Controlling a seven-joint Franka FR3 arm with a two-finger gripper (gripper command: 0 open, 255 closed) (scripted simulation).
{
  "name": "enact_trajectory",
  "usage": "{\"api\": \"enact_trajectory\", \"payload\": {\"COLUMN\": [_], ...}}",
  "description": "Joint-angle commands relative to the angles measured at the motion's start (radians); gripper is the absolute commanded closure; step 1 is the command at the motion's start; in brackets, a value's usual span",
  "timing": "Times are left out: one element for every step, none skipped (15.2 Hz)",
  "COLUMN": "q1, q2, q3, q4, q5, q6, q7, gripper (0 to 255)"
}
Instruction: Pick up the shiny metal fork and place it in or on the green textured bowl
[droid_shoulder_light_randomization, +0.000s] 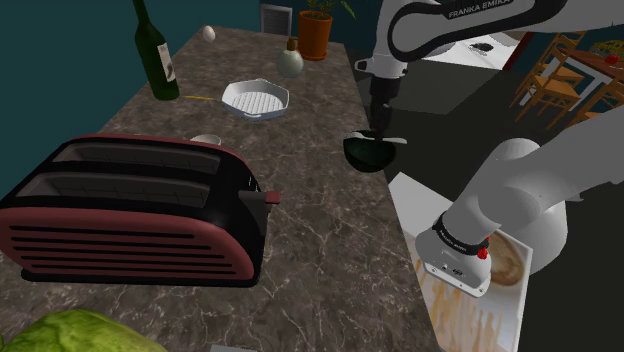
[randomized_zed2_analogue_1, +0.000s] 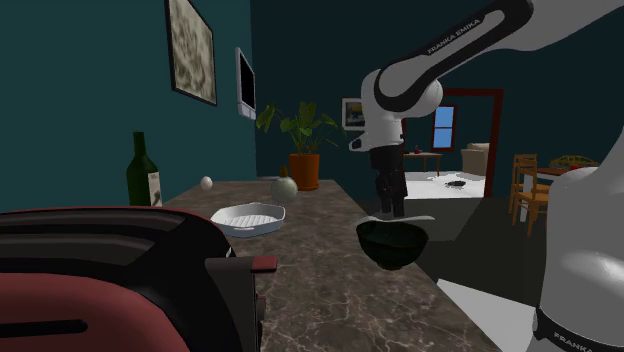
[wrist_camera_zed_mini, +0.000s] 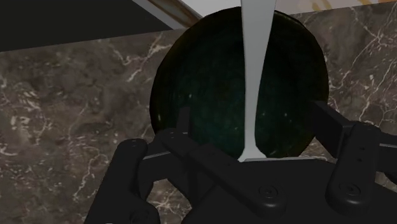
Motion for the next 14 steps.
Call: {"api": "enact_trajectory", "payload": {"q1": [0.000, 0.000, -0.001, -0.001, -0.001, -0.001, -0.001, -0.001, -0.001, -0.001, -0.001, -0.001, -0.001, -0.001], "q2": [0.000, 0.000, -0.004, -0.006, -0.006, -0.006, -0.006, -0.006, -0.006, -0.006, -0.006, -0.006, -0.006, -0.006], "q3": [0.000, 0.000, 0.000, 0.000, 0.000, -0.001, -0.001, -0.001, -0.001, -0.001, -0.001, -0.001, -0.001, -0.001], "q4": [0.000, 0.000, 0.031, 0.064, 0.097, 0.124, 0.124, 0.124, 0.124, 0.124, 0.124, 0.124, 0.124, 0.124], "q5": [0.000, 0.000, -0.001, -0.001, -0.002, -0.002, -0.002, -0.002, -0.002, -0.002, -0.002, -0.002, -0.002, -0.002], "q6": [0.000, 0.000, -0.035, -0.069, -0.103, -0.129, -0.129, -0.129, -0.129, -0.129, -0.129, -0.129, -0.129, -0.129], "q7": [0.000, 0.000, 0.000, 0.001, 0.001, 0.001, 0.001, 0.001, 0.001, 0.001, 0.001, 0.001, 0.001, 0.001], "gripper": [0, 0, 0, 0, 0, 0, 0, 0, 0, 0, 0, 0, 0, 0]}}
